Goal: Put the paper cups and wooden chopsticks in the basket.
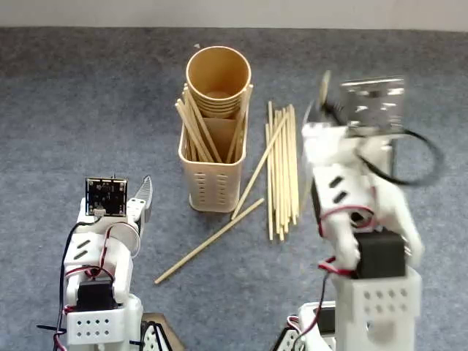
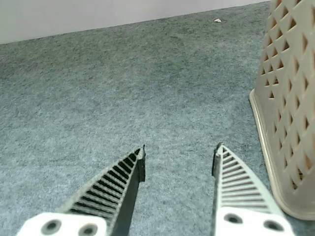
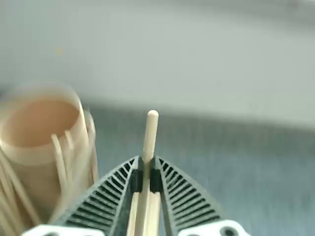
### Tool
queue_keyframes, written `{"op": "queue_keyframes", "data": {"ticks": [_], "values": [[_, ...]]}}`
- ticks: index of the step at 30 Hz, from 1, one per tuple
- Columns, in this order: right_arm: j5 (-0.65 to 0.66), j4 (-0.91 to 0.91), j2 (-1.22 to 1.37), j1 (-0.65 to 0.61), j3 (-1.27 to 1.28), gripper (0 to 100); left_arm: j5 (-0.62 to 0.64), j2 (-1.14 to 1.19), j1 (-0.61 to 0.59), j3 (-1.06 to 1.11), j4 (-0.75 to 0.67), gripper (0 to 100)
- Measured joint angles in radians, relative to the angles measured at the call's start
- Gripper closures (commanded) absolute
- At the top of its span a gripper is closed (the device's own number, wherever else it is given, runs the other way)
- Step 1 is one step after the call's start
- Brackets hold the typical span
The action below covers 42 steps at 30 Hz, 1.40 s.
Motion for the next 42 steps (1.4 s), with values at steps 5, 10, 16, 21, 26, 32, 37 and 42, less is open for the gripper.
{"op": "queue_keyframes", "data": {"ticks": [5,10,16,21,26,32,37,42], "values": [[-0.115,-0.186,-0.003,-0.002,-0.098,99.5,0.0,0.0,0.0,0.0,0.0,75],[-0.135,-0.358,0.078,-0.071,-0.109,99.5,0.0,0.0,0.0,0.0,0.0,75],[-0.141,-0.443,0.305,-0.181,-0.178,99.5,0.0,0.0,0.0,0.0,0.0,75],[-0.141,-0.373,0.434,-0.235,-0.327,99.5,0.0,0.0,0.0,0.0,0.0,75],[-0.11,-0.276,0.454,-0.255,-0.339,96.6,0.0,0.0,0.0,0.0,0.0,75],[0.054,-0.152,0.457,-0.325,-0.307,62.6,0.0,0.0,0.0,0.0,0.0,75],[0.063,-0.089,0.457,-0.347,-0.31,60.8,0.0,0.0,0.0,0.0,0.0,75],[0.064,0.037,0.41,-0.215,-0.374,70.4,0.0,0.0,0.0,0.0,0.0,75]]}}
